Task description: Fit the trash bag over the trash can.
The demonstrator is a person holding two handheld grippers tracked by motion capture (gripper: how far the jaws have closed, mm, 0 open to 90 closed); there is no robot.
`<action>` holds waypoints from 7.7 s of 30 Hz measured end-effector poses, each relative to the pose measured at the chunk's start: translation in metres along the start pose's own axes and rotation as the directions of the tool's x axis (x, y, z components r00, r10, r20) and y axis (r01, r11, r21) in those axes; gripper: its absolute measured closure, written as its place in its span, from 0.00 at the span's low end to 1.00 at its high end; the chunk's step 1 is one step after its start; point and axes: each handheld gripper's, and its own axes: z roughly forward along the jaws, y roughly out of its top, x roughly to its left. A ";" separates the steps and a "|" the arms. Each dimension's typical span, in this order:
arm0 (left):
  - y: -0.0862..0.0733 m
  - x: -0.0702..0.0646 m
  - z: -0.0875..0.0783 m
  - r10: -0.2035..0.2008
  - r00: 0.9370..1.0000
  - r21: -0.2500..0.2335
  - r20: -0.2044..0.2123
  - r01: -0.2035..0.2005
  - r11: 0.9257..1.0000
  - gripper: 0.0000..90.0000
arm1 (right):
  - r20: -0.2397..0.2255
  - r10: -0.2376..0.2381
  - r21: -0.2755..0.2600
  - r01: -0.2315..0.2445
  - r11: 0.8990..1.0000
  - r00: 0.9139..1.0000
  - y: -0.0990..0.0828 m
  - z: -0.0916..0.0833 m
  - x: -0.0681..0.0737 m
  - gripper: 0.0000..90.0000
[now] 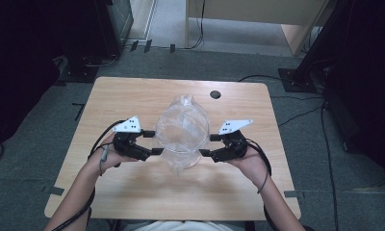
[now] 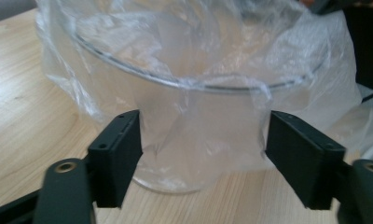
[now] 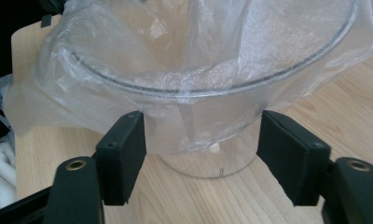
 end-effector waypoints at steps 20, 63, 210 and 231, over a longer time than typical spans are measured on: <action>0.003 0.009 -0.012 -0.092 0.995 0.010 -0.037 0.092 0.996 0.98 | 0.015 0.033 0.064 -0.034 0.997 0.999 0.003 -0.009 0.001 1.00; 0.038 0.026 -0.014 -0.130 0.991 -0.086 -0.042 0.126 0.988 0.43 | 0.039 0.055 -0.171 -0.047 0.984 0.998 0.004 -0.029 -0.025 0.45; 0.028 0.029 -0.011 -0.115 0.993 -0.218 -0.025 0.107 0.970 0.45 | -0.046 -0.012 0.327 0.026 0.945 0.999 0.124 0.084 -0.010 0.67; 0.025 0.032 -0.013 -0.123 0.992 -0.227 -0.021 0.115 0.967 0.44 | -0.015 0.082 0.429 -0.067 0.901 0.997 0.128 0.159 -0.025 0.41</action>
